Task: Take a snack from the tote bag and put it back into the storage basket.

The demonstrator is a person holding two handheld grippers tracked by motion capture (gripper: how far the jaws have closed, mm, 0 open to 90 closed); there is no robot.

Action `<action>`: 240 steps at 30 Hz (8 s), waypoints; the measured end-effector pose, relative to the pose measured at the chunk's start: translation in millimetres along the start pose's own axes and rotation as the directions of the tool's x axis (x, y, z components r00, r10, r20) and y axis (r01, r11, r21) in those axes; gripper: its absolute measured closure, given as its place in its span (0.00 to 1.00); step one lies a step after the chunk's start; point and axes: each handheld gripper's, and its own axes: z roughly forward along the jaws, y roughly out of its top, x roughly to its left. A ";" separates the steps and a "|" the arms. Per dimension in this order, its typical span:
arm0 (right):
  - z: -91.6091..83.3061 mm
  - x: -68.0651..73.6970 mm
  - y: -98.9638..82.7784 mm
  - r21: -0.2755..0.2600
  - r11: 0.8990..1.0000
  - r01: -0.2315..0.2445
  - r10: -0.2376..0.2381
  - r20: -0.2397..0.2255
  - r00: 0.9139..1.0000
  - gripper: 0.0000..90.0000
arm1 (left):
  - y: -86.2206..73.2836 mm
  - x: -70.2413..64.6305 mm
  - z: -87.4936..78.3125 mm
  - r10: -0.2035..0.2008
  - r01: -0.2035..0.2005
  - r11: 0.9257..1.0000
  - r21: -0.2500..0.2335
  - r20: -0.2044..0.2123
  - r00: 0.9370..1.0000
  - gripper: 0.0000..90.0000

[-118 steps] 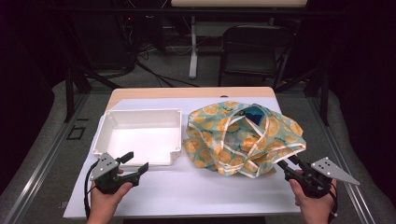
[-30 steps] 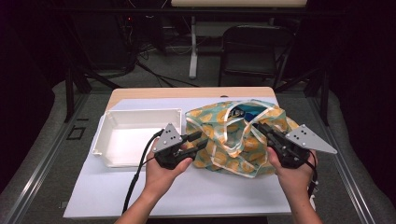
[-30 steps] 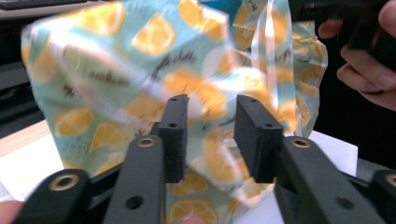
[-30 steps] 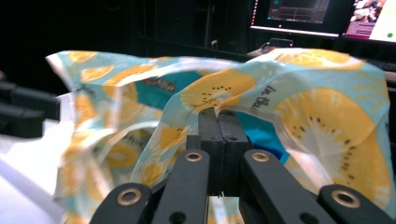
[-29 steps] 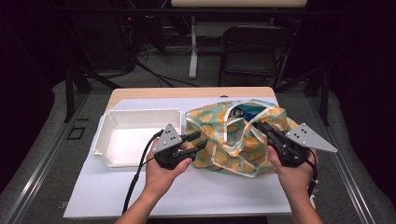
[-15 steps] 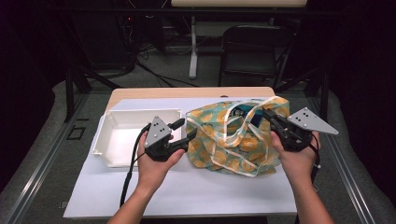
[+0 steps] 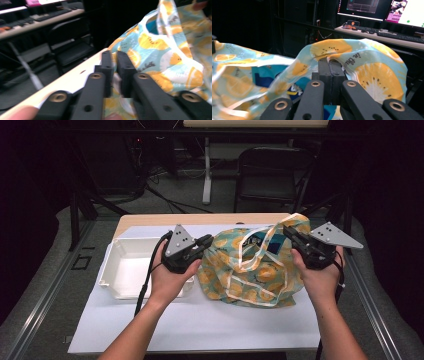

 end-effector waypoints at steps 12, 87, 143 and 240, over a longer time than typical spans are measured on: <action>27.5 -30.8 -7.2 0.139 0.985 -0.104 0.095 0.071 0.993 1.00 | -26.7 61.4 34.6 -0.383 0.375 0.914 0.157 0.021 0.924 0.99; -27.5 -6.9 -99.2 0.251 0.942 -0.223 0.252 -0.089 0.964 0.34 | -68.0 -21.5 62.2 -0.217 0.183 0.945 0.270 0.102 0.971 0.35; -59.8 10.7 -169.2 0.370 0.909 -0.192 0.257 -0.133 0.957 0.62 | -149.6 -44.9 17.2 -0.304 0.246 0.917 0.315 0.148 0.941 0.73; -45.9 17.5 -151.8 0.265 0.953 -0.149 0.193 -0.150 0.970 1.00 | -96.3 -48.4 76.1 -0.092 0.029 0.972 0.232 0.266 0.960 0.23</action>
